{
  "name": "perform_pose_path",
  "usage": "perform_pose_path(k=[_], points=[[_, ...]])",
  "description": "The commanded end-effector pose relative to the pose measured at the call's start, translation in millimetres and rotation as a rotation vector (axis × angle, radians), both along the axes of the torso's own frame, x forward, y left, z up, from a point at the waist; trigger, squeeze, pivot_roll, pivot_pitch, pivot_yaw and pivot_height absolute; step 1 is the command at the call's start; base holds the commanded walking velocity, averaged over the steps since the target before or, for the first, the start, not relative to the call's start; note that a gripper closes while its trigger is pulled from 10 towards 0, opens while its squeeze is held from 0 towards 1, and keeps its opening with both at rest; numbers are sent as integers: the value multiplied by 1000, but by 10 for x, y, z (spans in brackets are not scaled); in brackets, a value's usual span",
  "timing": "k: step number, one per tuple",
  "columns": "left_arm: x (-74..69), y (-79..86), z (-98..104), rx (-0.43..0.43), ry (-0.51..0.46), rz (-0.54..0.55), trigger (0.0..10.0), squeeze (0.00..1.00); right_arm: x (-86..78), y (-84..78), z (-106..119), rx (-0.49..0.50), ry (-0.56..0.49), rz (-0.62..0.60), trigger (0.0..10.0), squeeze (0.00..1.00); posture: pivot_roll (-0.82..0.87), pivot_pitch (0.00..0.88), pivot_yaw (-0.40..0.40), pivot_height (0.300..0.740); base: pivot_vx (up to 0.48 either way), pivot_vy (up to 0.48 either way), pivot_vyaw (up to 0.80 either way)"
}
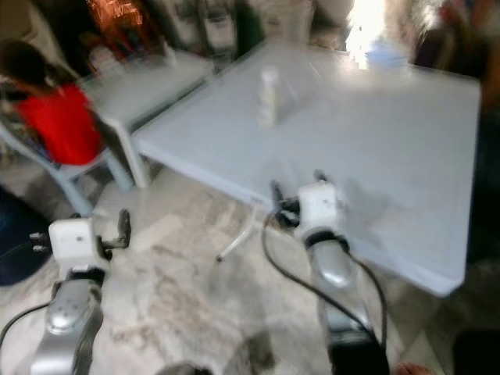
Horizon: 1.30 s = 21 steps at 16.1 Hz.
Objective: Restocking fridge
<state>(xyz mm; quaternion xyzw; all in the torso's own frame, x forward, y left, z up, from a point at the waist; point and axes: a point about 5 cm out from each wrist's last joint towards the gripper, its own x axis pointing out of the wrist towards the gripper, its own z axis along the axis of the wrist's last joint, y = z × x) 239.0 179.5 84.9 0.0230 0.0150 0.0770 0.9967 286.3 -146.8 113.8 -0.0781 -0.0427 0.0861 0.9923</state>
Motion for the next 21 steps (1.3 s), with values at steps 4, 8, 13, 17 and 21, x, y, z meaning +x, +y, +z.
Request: perform_pose_path(k=[4, 8, 13, 17, 21], points=[[88, -33, 63, -9, -19, -24, 10000, 0, 28, -38, -16, 0, 4, -17, 10000, 0, -95, 33, 73, 740, 465, 0, 0], [100, -65, 54, -32, -12, -28, 10000, 0, 24, -43, -43, -13, 12, -6, 10000, 0, -98, 32, 73, 740, 412, 193, 0], [119, -46, 54, -28, -13, -28, 10000, 0, 18, -30, -79, -18, 21, -1, 10000, 0, -96, 28, 73, 740, 367, 308, 0], [112, -88, 99, -10, -46, -44, 10000, 0, 16, -30, -88, -25, 23, -3, 10000, 0, -96, 28, 71, 740, 172, 168, 0], [112, -81, 103, -4, -44, -42, 10000, 0, 6, -11, -92, -34, 12, 1, 10000, 0, -92, 30, 69, 740, 0, 0, 0]])
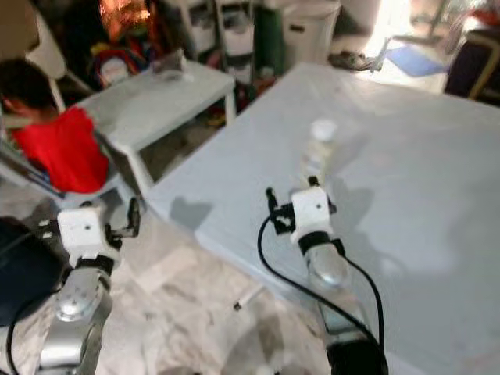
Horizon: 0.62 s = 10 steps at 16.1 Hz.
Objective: Restocking fridge
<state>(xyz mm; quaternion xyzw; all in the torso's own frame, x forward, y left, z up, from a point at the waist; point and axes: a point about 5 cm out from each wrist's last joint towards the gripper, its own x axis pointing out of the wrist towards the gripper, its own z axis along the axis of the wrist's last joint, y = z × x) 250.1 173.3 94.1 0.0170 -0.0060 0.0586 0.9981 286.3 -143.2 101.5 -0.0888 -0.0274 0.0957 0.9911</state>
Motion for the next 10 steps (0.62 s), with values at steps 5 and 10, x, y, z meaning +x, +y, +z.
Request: perform_pose_path(k=[5, 10], points=[[-35, -9, 14, 14, 2, -11, 10000, 0, 162, -158, 264, -40, -116, -82, 10000, 0, -81, 43, 76, 740, 0, 0, 0], [-57, -8, -1, 18, 16, -18, 10000, 0, 325, -272, 546, -56, -208, -146, 10000, 0, -74, 52, 83, 740, 0, 0, 0]])
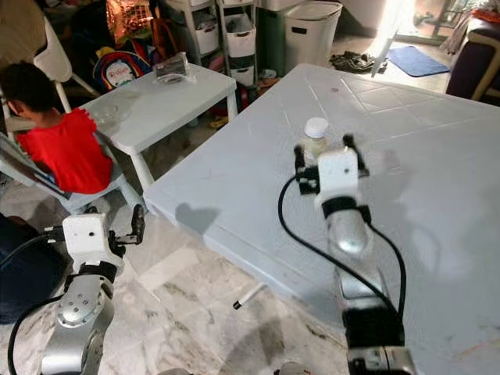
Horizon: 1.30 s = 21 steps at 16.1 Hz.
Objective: Restocking fridge
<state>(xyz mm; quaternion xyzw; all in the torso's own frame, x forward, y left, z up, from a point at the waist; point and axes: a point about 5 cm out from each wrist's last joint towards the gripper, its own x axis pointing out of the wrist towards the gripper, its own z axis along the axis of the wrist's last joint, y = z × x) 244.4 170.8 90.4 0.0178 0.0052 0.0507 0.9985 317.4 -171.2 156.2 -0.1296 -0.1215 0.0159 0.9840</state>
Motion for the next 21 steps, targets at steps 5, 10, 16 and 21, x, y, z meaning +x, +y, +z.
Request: perform_pose_path(k=[5, 10, 16, 21], points=[[-3, 19, 44, 23, 2, -6, 10000, 0, 186, -38, 170, -2, -24, 9, 10000, 0, -63, 59, 88, 740, 0, 0, 0], [-17, -13, 48, 29, 11, -18, 10000, 0, 373, 30, 248, -21, -11, 73, 10000, 0, -48, 71, 94, 740, 0, 0, 0], [-46, 62, 53, 49, 22, -13, 10000, 0, 534, 13, 269, -55, 21, 52, 10000, 0, -21, 76, 105, 740, 0, 0, 0], [-69, 76, 47, 58, 31, -16, 10000, 0, 586, 5, 258, -35, 34, 66, 0, 0, -11, 79, 111, 740, 0, 0, 0]])
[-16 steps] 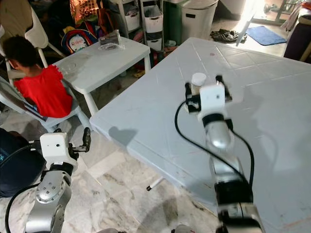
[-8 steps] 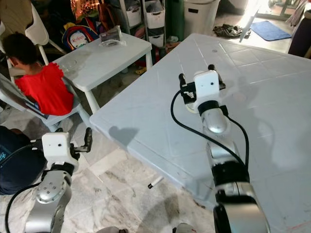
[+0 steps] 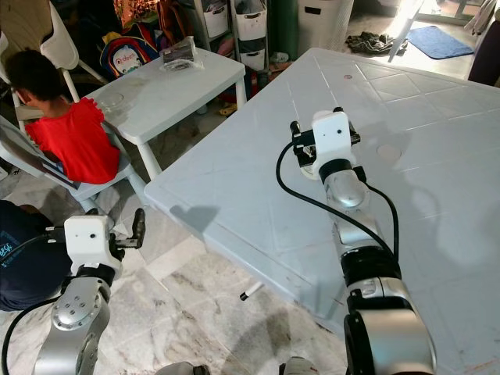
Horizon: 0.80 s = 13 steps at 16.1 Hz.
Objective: Restocking fridge
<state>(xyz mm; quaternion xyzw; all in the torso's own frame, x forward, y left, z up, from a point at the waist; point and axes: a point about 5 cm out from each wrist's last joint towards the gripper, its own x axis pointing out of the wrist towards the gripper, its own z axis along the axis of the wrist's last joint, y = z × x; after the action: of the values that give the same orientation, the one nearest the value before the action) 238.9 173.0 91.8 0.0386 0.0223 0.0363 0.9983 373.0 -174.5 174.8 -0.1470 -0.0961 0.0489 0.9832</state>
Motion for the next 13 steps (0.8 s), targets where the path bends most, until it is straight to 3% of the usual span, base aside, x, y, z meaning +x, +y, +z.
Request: perform_pose_path(k=[1, 6, 7, 8, 13], points=[[-15, 59, 35, 20, -5, 13, 10000, 0, 44, 40, 80, 9, -24, 13, 0, 0, -11, 79, 111, 740, 0, 0, 0], [-14, 54, 39, 20, -4, 14, 10000, 0, 61, 41, 77, 4, -26, 9, 0, 0, -8, 77, 110, 740, 0, 0, 0], [-14, 52, 35, 20, -3, 14, 10000, 0, 59, 39, 68, 5, -25, 7, 275, 0, -10, 76, 110, 740, 0, 0, 0], [-12, 45, 33, 19, -2, 13, 10000, 0, 55, 42, 41, 1, -20, 9, 1412, 0, -12, 75, 110, 740, 0, 0, 0], [10, 29, 30, 15, -3, 11, 10000, 0, 55, 43, 6, 14, -7, 7, 549, 0, -20, 73, 106, 740, 0, 0, 0]])
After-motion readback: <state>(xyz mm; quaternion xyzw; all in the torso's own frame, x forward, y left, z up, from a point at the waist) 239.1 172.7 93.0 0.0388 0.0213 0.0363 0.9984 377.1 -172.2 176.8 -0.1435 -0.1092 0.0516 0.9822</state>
